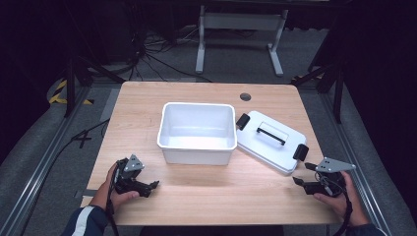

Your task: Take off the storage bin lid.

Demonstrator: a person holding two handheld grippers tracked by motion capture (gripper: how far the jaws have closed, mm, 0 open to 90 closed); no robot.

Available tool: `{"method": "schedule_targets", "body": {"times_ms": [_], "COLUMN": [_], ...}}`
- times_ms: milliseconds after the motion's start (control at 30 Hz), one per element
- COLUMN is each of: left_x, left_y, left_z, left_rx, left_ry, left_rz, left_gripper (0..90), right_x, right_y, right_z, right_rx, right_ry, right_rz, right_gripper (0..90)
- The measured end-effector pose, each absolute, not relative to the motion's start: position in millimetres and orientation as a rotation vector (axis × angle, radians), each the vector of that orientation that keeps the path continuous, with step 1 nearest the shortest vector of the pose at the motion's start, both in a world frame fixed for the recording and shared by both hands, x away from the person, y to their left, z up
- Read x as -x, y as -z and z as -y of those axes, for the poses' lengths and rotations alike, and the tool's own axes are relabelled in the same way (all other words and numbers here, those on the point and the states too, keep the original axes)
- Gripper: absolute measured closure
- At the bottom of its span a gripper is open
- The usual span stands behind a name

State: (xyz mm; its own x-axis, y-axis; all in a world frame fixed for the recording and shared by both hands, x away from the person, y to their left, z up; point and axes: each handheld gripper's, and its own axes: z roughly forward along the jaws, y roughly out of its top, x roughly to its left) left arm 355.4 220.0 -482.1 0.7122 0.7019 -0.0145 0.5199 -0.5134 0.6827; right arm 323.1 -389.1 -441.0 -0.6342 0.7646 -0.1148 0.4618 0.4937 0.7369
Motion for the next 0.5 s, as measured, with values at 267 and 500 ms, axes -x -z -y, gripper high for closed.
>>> {"method": "schedule_targets", "body": {"times_ms": [267,500], "left_x": [-356,-356], "left_y": [482,482], "left_z": [-220,-220], "left_rx": [-2.234,-2.237], "left_ry": [-0.341,-0.348], "left_rz": [-0.925,-0.92], "left_gripper": [0.5,0.5], "right_x": [-321,-320], "right_y": [466,468], "right_z": [383,384], "right_rx": [-1.131,-1.151], "right_ry": [-0.966,-0.993], "right_rz": [-2.299,-2.28], "right_gripper": [20.9,21.1]}}
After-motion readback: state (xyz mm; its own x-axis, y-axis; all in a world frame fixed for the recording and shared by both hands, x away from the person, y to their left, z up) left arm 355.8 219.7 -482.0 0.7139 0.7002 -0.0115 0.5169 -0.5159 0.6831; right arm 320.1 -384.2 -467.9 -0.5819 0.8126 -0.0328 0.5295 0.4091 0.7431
